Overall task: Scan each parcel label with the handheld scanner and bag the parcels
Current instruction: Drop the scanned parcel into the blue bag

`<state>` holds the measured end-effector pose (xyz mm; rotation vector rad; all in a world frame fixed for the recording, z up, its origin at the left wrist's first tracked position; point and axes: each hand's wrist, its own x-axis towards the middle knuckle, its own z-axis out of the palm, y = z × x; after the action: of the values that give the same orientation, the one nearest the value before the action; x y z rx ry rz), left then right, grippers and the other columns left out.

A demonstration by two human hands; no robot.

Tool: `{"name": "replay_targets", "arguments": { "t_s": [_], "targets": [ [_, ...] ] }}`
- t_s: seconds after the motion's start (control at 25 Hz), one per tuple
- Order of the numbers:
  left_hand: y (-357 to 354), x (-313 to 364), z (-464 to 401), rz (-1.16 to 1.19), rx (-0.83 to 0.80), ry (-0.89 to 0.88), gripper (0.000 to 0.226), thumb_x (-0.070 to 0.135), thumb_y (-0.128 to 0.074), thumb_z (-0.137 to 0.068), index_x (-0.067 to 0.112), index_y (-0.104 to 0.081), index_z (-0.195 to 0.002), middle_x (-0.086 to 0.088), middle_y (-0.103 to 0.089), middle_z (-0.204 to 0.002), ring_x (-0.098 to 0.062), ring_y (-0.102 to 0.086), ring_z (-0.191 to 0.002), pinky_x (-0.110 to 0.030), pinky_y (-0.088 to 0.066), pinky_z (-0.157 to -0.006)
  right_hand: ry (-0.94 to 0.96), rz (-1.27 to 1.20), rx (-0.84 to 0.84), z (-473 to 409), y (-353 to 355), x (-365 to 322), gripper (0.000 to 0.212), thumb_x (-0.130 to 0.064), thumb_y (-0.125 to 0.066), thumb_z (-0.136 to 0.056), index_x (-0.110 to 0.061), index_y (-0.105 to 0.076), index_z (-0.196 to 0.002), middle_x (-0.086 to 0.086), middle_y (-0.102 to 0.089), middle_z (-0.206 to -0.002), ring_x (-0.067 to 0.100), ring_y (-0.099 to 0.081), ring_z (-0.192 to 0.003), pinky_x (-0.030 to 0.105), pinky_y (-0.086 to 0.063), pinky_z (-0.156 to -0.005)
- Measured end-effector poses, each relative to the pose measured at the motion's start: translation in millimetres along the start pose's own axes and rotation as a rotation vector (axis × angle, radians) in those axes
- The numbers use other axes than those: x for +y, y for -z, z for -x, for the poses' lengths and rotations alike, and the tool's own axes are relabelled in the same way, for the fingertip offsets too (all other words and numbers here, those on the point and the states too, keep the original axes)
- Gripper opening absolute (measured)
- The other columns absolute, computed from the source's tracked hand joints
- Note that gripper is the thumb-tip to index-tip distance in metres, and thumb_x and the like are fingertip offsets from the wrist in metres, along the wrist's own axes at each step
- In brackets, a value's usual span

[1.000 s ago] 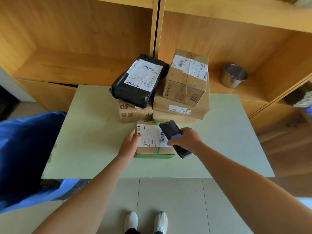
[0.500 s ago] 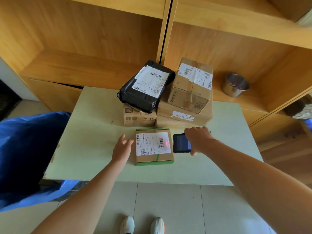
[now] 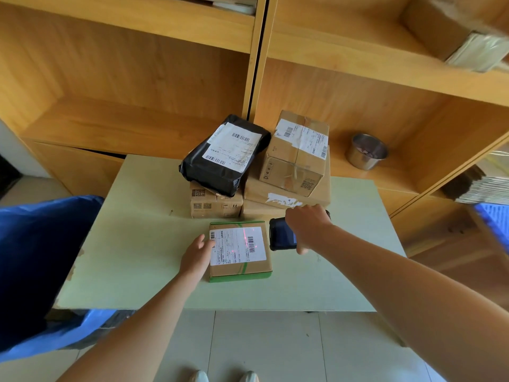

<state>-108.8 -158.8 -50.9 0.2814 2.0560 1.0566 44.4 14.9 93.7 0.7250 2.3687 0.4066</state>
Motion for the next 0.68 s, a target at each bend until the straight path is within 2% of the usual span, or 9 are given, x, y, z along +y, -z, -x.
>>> {"name": "replay_targets", "arguments": {
  "t_s": [0.12,0.28,0.48,0.56,0.68],
  "targets": [
    [-1,4,2,-0.017,0.004,-0.020,0.057,0.033,-0.046,-0.101,0.018,-0.034,-0.154,-0.005,-0.045,-0.152,-0.025,-0.046,-0.134,-0.030,-0.035,-0.096,-0.028,0.045,-0.005,8,10,12,0.050,-0.025,-0.085,-0.075,-0.014,-0.059,-0.116,-0.002,-0.054,-0.089,0.021,-0.054,-0.081,0.031,-0.042,-0.071],
    [8,-1,5,-0.129,0.012,-0.017,0.058,0.035,-0.047,-0.100,0.016,-0.034,-0.153,-0.006,-0.041,-0.155,-0.026,-0.041,-0.139,-0.033,-0.034,-0.105,-0.010,0.108,0.007,20,24,19,0.047,-0.027,-0.085,-0.078,-0.012,-0.061,-0.115,-0.001,-0.048,-0.078,0.022,-0.059,-0.086,0.032,-0.045,-0.074],
    [28,-28,5,-0.279,0.013,0.061,0.057,0.036,-0.046,-0.099,0.015,-0.038,-0.151,-0.010,-0.044,-0.153,-0.030,-0.044,-0.137,-0.034,-0.035,-0.105,0.055,0.141,0.011,35,39,15,0.043,-0.027,-0.082,-0.081,-0.012,-0.056,-0.112,0.002,-0.048,-0.081,0.024,-0.059,-0.089,0.037,-0.052,-0.082],
    [34,-37,10,-0.337,0.001,0.058,0.058,0.038,-0.046,-0.099,0.015,-0.038,-0.151,-0.012,-0.046,-0.151,-0.030,-0.046,-0.135,-0.035,-0.037,-0.105,0.057,0.130,0.014,40,44,15,0.044,-0.027,-0.080,-0.084,-0.010,-0.059,-0.118,0.004,-0.052,-0.090,0.026,-0.064,-0.097,0.038,-0.055,-0.086],
    [40,-39,20,-0.351,0.008,0.044,0.056,0.037,-0.046,-0.100,0.015,-0.038,-0.151,-0.012,-0.048,-0.149,-0.030,-0.048,-0.133,-0.034,-0.038,-0.103,0.049,0.052,0.021,40,47,16,0.049,-0.031,-0.082,-0.081,-0.011,-0.058,-0.119,0.004,-0.055,-0.095,0.025,-0.062,-0.089,0.035,-0.053,-0.075]
  ]
}}
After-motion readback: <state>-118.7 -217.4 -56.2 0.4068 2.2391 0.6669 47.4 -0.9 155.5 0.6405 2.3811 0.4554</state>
